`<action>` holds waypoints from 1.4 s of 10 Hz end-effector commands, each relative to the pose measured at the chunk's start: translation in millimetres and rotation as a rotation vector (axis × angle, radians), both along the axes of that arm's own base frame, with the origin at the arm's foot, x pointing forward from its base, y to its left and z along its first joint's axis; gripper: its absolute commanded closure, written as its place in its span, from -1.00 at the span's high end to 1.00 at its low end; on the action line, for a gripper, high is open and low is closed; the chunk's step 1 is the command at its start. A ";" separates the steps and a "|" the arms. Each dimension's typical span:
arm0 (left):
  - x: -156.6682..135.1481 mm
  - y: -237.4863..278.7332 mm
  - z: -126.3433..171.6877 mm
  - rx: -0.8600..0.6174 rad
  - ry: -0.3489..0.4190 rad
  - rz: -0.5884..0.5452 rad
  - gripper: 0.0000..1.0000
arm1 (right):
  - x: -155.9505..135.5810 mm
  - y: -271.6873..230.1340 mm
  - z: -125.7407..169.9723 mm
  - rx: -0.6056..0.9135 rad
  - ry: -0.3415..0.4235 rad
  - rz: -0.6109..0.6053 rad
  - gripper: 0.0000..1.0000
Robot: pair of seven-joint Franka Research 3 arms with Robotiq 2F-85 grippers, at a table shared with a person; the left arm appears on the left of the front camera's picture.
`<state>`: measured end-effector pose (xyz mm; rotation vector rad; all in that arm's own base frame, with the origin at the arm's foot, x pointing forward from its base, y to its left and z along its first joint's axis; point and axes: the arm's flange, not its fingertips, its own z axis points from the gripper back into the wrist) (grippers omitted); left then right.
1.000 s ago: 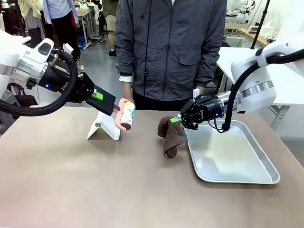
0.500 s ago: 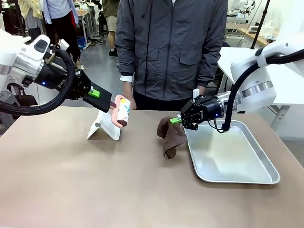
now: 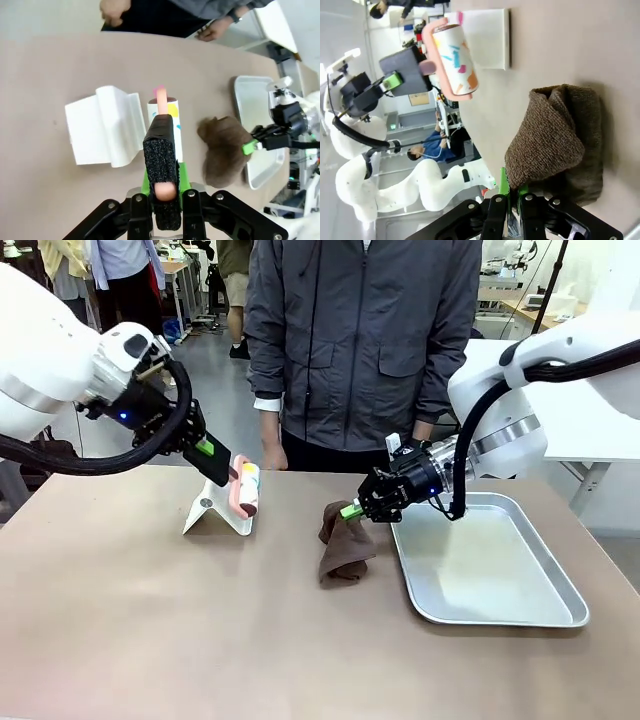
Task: Clean the surface of the table.
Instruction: Return the Lint Roller and towel to their original positions.
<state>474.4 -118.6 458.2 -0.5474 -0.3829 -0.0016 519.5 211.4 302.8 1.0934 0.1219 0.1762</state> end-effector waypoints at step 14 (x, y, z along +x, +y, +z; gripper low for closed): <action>42.7 -8.6 -30.7 0.070 0.111 0.064 -0.55 | -1.1 -2.8 3.9 0.052 0.031 0.006 -0.87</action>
